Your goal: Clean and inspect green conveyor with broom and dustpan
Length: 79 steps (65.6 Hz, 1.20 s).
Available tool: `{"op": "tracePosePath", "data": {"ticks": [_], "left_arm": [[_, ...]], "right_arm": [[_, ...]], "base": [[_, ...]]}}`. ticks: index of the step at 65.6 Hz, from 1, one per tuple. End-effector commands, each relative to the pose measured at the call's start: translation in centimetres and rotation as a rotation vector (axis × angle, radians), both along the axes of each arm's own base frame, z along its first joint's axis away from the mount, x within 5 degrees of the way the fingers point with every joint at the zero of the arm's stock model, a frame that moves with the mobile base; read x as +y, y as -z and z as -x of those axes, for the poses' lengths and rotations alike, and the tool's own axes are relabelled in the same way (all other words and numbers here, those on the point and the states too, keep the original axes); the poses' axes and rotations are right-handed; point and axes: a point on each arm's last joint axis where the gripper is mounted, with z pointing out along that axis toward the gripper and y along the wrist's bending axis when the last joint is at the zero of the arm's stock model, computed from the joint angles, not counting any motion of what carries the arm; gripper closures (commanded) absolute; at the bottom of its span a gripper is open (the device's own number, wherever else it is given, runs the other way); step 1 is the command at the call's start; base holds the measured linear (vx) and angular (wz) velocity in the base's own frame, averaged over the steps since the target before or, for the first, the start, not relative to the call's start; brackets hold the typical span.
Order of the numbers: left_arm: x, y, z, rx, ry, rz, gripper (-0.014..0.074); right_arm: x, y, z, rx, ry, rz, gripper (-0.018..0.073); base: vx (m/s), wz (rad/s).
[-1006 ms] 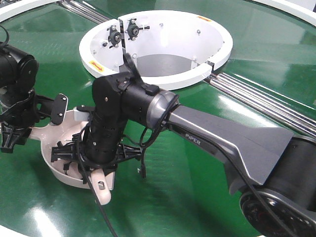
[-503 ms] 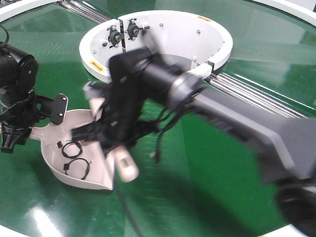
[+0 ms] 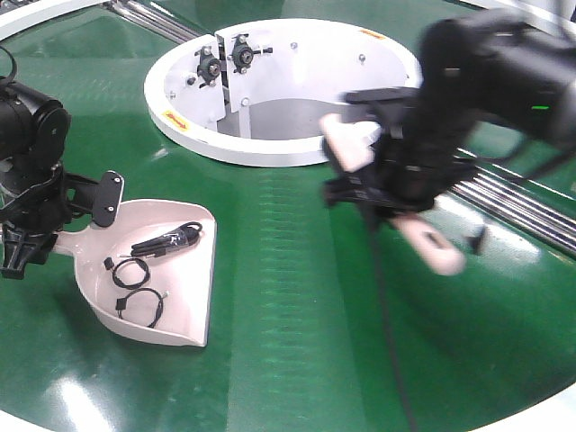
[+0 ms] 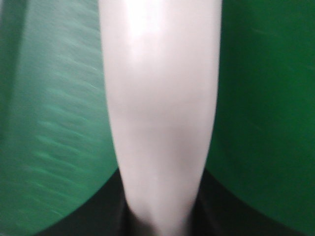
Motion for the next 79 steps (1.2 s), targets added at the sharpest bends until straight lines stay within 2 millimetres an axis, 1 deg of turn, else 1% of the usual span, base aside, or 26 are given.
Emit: {"op": "tracePosePath", "data": {"ticks": [1,6,8,15,25,33,42,79], "left_arm": [[0.0,-3.0,0.4,-0.082,-0.006,0.000,0.0603],[0.0,-3.0,0.4,-0.082,-0.006,0.000,0.0603],[0.0,-3.0,0.4,-0.082,-0.006,0.000,0.0603],[0.0,-3.0,0.4,-0.082,-0.006,0.000,0.0603],[0.0,-3.0,0.4,-0.082,-0.006,0.000,0.0603],[0.0,-3.0,0.4,-0.082,-0.006,0.000,0.0603],[0.0,-3.0,0.4,-0.082,-0.006,0.000,0.0603],[0.0,-3.0,0.4,-0.083,-0.007,0.001,0.0603]], "right_arm": [[-2.9,-2.0,1.4,-0.088,0.006,-0.021,0.0561],[-4.2,-1.4,2.1,-0.093,0.029,-0.029,0.0561],[-4.7,-0.6,2.4,-0.085,0.035,-0.023,0.0561],[-5.8,1.3,3.1,-0.077,0.043,-0.014,0.0561],[-6.0,4.1,4.0,-0.040,0.027,0.002,0.0561],[-6.1,5.2,4.3,-0.031,0.027,0.005,0.0561],[-6.2,5.6,4.5,-0.028,0.027,0.006,0.0561],[-6.2,5.7,4.8,0.008,0.015,0.019,0.0561]], "base": [[0.00,0.00],[0.00,0.00],[0.00,0.00],[0.00,0.00],[0.00,0.00],[0.00,0.00],[0.00,0.00],[0.00,0.00]]}}
